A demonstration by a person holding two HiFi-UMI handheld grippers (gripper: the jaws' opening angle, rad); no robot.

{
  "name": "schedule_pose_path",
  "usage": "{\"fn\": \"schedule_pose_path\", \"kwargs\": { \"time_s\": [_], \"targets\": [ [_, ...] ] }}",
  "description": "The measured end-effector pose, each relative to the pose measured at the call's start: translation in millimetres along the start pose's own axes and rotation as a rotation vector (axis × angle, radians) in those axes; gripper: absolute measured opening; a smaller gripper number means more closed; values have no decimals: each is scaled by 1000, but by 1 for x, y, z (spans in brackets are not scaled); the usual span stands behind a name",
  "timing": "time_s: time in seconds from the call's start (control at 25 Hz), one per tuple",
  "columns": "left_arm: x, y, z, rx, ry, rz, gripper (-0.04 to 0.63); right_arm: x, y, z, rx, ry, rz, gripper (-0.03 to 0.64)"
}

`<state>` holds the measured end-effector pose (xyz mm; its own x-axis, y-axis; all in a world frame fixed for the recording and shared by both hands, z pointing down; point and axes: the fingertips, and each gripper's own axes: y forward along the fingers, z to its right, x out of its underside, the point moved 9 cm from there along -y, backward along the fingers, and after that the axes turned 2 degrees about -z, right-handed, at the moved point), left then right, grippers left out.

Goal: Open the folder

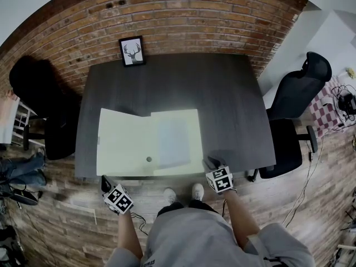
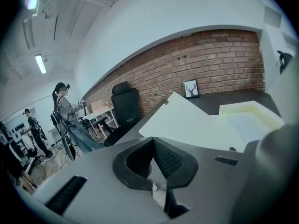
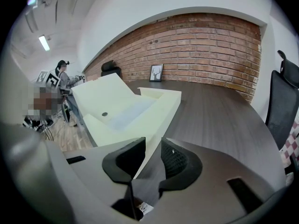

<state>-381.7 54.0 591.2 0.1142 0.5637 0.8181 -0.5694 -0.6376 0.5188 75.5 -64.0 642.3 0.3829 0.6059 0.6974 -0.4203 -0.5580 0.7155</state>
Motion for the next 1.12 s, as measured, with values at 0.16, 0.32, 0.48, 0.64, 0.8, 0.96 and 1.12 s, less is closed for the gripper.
{"fn": "schedule_pose_path", "kwargs": {
  "time_s": [0.16,0.32,0.48,0.64,0.8,0.96,1.12],
  "targets": [
    [-10,-12,0,12,0,35,2,1,1,0,3,4,-3,94],
    [-29,-29,-2,14,-4,112,2,1,0,-1,6,7,4,87],
    [-53,-47,-5,21,-24,191,2,-4,-4,-3,-3,36,22,67],
    [-85,-64,-3,52,-51,279,2,-23,-18,-5,16,47,107,23],
    [-119,-84,11,130,-69,360,2,-59,-41,-10,37,50,236,0],
    [-151,-109,37,263,-54,427,2,-105,-74,-17,51,32,391,0],
    [-172,-133,70,421,-39,484,2,-147,-113,-24,80,5,542,0]
  ]
}}
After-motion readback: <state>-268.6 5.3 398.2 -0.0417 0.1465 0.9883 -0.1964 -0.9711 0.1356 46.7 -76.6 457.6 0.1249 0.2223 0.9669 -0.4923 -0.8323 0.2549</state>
